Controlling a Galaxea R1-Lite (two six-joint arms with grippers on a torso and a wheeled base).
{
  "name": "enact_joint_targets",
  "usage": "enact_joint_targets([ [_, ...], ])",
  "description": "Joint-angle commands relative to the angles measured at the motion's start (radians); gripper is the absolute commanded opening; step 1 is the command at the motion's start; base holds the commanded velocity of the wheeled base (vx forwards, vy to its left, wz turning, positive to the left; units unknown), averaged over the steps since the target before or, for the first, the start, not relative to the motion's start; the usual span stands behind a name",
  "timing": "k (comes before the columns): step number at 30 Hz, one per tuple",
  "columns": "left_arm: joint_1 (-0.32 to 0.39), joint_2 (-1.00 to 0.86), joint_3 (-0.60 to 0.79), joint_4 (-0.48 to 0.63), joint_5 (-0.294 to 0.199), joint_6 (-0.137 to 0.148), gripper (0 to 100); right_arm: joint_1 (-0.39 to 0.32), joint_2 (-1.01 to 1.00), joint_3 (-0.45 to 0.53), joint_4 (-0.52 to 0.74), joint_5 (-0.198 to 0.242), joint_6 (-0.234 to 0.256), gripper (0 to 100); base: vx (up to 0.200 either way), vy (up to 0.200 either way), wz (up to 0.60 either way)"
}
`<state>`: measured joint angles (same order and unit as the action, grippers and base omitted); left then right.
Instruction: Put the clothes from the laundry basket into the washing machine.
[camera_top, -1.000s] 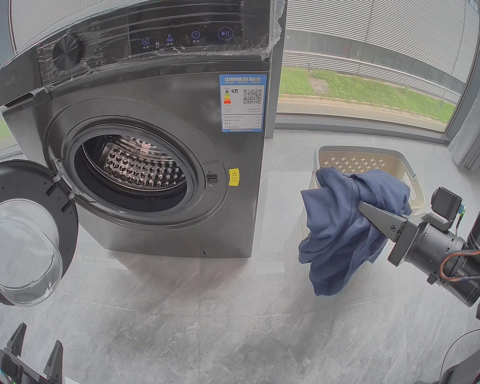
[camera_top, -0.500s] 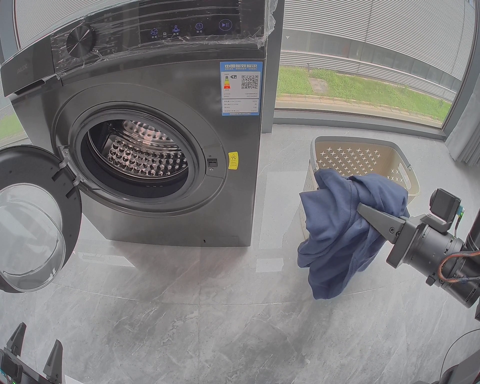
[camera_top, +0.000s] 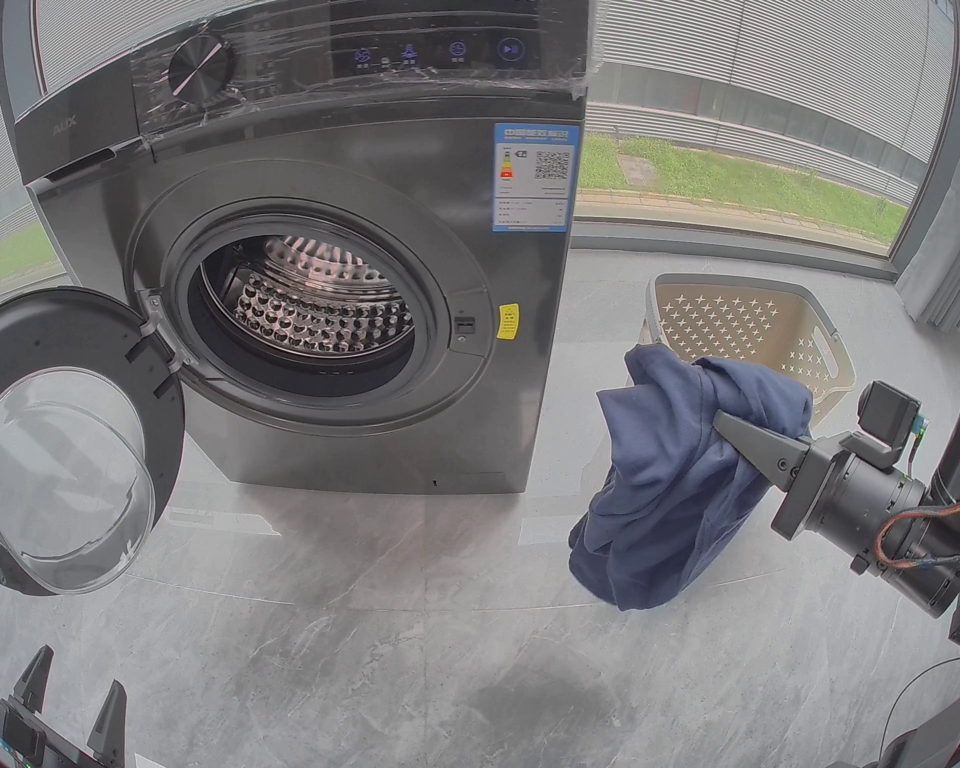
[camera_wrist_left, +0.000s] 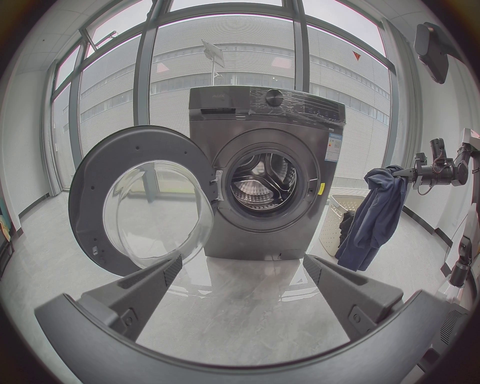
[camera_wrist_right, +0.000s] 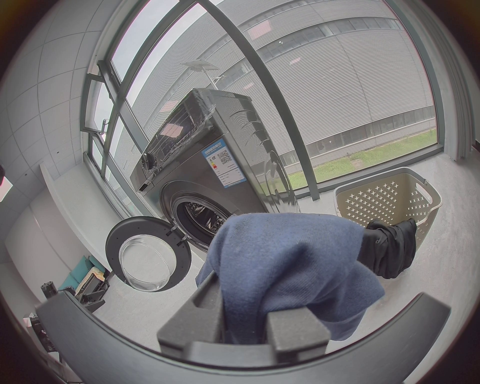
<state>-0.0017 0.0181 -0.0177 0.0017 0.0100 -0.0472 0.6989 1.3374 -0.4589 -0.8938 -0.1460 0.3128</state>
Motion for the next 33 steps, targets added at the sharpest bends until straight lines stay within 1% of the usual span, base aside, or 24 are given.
enact_joint_targets([
  [1,0.0,-0.013,0.016,0.0,0.001,0.0,100,0.001,0.002,0.0,0.0,0.0,0.0,0,0.0,0.2,0.0],
  [7,0.0,-0.013,0.016,0.0,0.001,0.0,100,0.008,-0.001,-0.001,-0.002,0.0,0.0,0,0.0,0.2,0.0],
  [13,0.0,-0.013,0.016,0.0,0.001,0.0,100,0.008,0.0,0.0,-0.002,0.0,0.0,0,0.0,0.0,0.0],
  [22,0.0,-0.013,0.016,0.0,0.001,0.0,100,0.005,0.002,0.0,-0.002,0.0,0.0,0,-0.2,0.0,0.0],
  [33,-0.001,-0.013,0.016,0.0,0.001,0.0,100,0.002,0.003,0.005,0.0,0.002,0.0,0,0.0,0.0,0.0],
])
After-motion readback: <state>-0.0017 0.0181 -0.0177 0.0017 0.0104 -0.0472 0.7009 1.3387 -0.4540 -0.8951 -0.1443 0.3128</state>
